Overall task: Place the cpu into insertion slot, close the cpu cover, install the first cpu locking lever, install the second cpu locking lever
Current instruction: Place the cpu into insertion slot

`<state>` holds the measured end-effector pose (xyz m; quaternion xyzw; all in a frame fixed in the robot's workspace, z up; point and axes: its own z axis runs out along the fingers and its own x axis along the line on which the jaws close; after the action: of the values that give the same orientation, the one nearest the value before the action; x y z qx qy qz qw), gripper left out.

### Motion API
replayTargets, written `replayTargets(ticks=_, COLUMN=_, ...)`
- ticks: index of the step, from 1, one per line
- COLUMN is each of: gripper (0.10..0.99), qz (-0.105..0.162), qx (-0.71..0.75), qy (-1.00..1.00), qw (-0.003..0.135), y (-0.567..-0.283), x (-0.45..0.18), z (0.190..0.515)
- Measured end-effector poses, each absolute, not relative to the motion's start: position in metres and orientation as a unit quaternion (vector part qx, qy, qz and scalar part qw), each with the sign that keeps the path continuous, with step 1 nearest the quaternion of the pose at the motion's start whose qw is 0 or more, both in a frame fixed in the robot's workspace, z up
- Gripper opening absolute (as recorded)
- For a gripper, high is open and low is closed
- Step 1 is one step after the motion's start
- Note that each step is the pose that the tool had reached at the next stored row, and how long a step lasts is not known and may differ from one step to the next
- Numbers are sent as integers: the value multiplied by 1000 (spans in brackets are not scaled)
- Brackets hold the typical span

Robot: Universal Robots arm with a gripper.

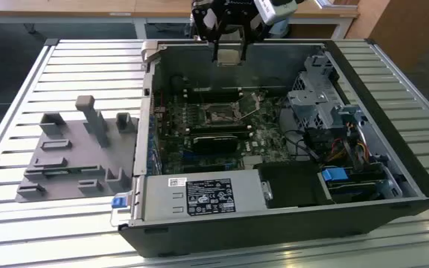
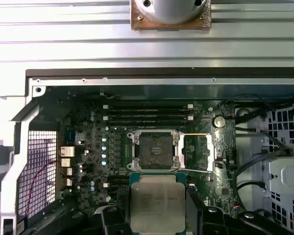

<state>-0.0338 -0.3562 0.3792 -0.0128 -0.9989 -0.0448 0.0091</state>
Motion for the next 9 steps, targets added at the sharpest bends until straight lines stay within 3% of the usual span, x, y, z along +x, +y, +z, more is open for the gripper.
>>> replayTargets(ticks=9, gripper=541, qz=-45, qx=-16, qy=-999, qw=9, y=-356, x=-34, z=379)
